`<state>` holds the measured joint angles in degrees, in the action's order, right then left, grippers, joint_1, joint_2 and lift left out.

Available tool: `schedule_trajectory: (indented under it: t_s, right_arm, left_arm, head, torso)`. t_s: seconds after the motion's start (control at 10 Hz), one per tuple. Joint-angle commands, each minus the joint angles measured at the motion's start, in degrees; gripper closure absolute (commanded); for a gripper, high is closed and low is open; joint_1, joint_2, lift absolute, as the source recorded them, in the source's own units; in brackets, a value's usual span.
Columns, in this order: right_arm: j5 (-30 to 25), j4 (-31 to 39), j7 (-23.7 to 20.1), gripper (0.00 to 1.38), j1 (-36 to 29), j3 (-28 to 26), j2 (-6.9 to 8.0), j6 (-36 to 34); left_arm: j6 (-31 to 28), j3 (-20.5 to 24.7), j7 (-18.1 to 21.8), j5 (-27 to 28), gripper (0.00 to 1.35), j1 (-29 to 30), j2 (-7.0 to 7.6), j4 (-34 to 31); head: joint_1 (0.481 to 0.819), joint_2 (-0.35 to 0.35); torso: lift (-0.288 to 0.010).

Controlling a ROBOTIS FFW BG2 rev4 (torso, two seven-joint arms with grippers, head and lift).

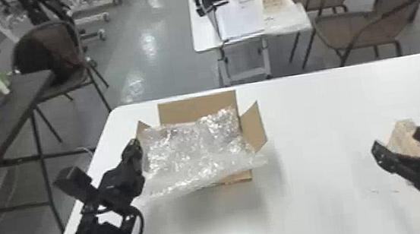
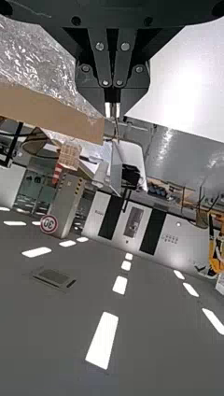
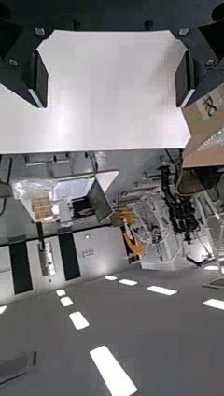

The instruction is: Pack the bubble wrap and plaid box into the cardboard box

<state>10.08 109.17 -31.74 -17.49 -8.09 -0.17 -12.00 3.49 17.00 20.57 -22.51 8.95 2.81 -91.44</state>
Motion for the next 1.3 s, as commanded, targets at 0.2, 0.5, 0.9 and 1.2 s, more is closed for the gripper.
schedule_trajectory:
  t_s: [0.2,0.5,0.9,1.2]
  right_arm:
    - [-1.11,-0.62,0.01,0.26,-7.2,-6.94,0.22,4.18]
    - [-2.61,-3.35,-0.16,0.26,-10.37,-13.36,0.22,10.95]
    - [-2.26,-12.4,-0.95,0.26,-7.56,-16.08,0.22,16.75]
    - [-5.07,-16.71,-2.54,0.26,-1.4,-15.29,0.22,15.6]
  left_arm:
    - [0.47,1.2,0.0,-0.87,1.21,1.42,0.0,-0.67]
    - [0.55,1.46,0.09,-1.05,1.21,1.69,-0.17,-0.67]
    - [0.64,1.37,0.0,-1.14,1.21,1.69,-0.35,-0.67]
    - [0.2,0.93,0.0,-0.96,1.21,1.25,-0.44,-0.67]
  head:
    - [0.695,0.152]
    - [0.695,0.094]
    - [0.695,0.02]
    - [0.695,0.011]
  torso:
    - [-0.089]
    - [-0.089]
    - [-0.089]
    - [-0.089]
